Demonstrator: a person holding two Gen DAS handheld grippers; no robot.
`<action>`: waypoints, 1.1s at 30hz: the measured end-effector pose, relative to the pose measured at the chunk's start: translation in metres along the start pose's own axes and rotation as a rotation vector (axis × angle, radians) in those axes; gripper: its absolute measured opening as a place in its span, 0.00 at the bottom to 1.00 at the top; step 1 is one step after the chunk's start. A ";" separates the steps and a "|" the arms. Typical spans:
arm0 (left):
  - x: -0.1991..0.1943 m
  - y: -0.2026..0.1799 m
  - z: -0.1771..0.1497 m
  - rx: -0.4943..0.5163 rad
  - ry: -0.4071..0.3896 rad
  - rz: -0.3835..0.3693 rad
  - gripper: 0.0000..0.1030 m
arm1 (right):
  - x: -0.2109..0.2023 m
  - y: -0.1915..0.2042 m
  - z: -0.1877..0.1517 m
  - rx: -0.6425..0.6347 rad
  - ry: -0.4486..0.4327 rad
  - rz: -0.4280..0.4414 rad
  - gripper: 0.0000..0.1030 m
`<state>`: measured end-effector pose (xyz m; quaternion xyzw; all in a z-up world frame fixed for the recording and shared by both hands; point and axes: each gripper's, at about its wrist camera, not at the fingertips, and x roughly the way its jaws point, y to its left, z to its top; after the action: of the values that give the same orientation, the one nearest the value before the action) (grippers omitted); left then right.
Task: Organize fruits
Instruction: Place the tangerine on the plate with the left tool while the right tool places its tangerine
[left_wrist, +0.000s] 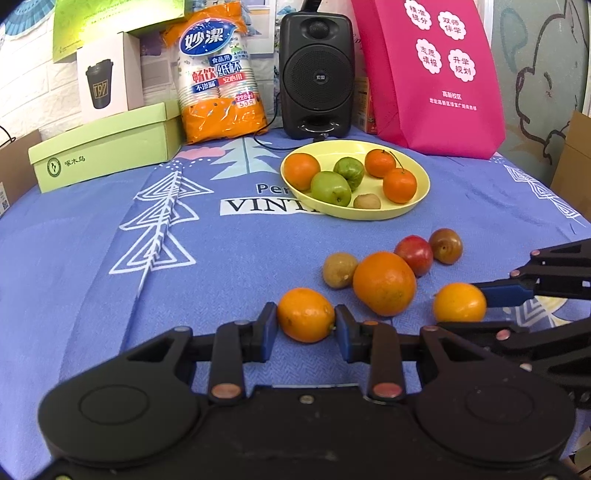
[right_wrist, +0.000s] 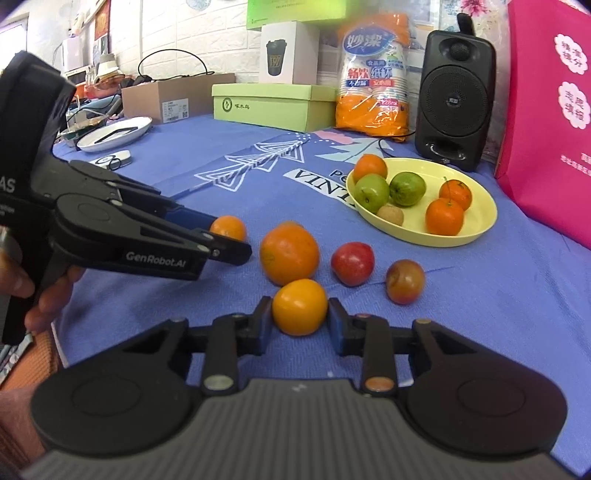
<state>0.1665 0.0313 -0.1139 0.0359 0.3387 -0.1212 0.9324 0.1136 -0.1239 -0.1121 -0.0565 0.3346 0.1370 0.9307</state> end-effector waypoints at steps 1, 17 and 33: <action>-0.002 0.000 -0.001 0.002 -0.002 -0.001 0.31 | -0.003 -0.002 -0.001 0.009 -0.003 0.001 0.30; -0.035 -0.011 0.019 0.035 -0.057 -0.078 0.32 | -0.034 -0.036 -0.007 0.105 -0.048 -0.016 0.30; 0.043 -0.020 0.124 0.110 -0.089 -0.057 0.32 | 0.005 -0.081 0.061 0.043 -0.079 -0.093 0.30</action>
<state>0.2709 -0.0153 -0.0463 0.0719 0.2906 -0.1675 0.9393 0.1781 -0.1879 -0.0672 -0.0467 0.2974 0.0885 0.9495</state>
